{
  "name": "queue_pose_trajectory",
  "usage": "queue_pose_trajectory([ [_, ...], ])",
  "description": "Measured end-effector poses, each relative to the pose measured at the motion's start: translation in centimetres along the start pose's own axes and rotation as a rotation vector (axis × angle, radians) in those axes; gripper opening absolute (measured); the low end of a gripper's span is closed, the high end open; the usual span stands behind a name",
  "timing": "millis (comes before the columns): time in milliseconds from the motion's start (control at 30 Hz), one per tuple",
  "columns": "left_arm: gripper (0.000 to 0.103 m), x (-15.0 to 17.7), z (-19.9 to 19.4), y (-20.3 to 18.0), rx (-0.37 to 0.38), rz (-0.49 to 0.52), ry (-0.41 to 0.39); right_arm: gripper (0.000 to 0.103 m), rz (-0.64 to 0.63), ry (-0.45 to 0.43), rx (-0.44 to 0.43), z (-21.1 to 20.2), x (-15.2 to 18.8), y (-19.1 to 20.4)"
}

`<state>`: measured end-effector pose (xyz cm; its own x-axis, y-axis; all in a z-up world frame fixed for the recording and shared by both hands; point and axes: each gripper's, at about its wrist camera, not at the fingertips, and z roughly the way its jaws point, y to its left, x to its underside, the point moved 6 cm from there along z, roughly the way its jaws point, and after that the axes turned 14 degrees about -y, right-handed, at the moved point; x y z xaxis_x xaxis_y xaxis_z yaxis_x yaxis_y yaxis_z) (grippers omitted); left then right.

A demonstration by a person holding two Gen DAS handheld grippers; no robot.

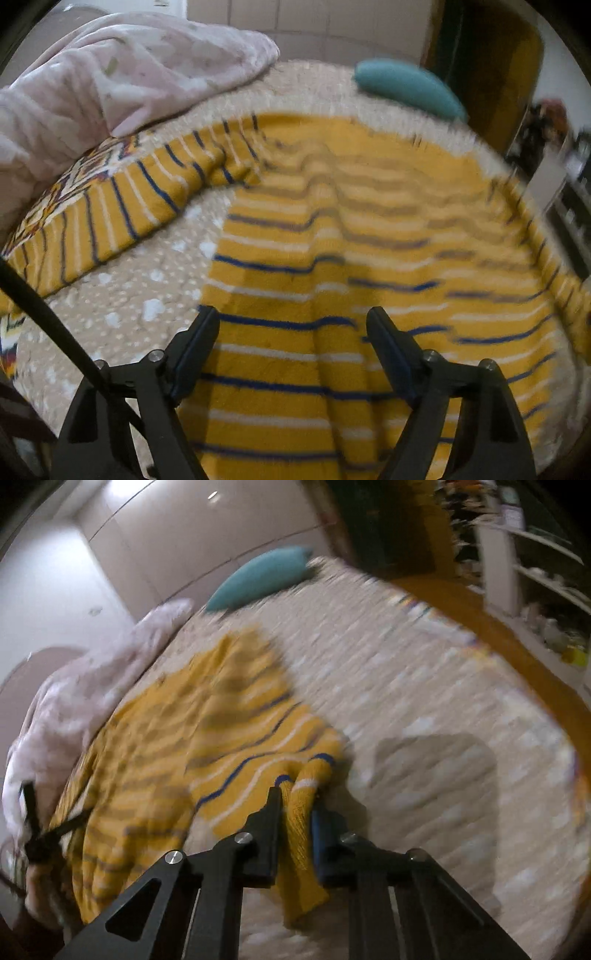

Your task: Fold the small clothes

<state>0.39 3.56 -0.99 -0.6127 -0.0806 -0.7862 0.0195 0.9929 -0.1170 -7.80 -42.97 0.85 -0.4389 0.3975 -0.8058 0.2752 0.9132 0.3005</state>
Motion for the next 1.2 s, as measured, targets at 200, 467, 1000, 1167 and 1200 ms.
queue_pose_trajectory([
  [200, 0.082, -3.5, -5.8, 1.9, 0.011, -0.033, -0.119, 0.014, 0.095, -0.102, 0.290, -2.7, -7.8, -11.4],
  [467, 0.082, -3.0, -8.4, 4.9, -0.007, -0.059, -0.137, 0.014, 0.106, -0.043, 0.253, -0.3, -12.4, -6.7],
  [1000, 0.082, -1.4, -12.5, 13.9, -0.093, -0.158, -0.221, 0.015, -0.187, 0.381, -0.368, 16.3, -2.8, 39.6],
  [1167, 0.082, -0.3, -12.5, 17.0, -0.126, -0.219, -0.212, 0.034, -0.219, 0.514, -0.387, 21.6, 2.5, 45.6],
  [1200, 0.082, -0.2, -12.3, 17.3, -0.128, -0.232, -0.206, 0.043, -0.215, 0.516, -0.409, 22.0, 2.8, 46.2],
])
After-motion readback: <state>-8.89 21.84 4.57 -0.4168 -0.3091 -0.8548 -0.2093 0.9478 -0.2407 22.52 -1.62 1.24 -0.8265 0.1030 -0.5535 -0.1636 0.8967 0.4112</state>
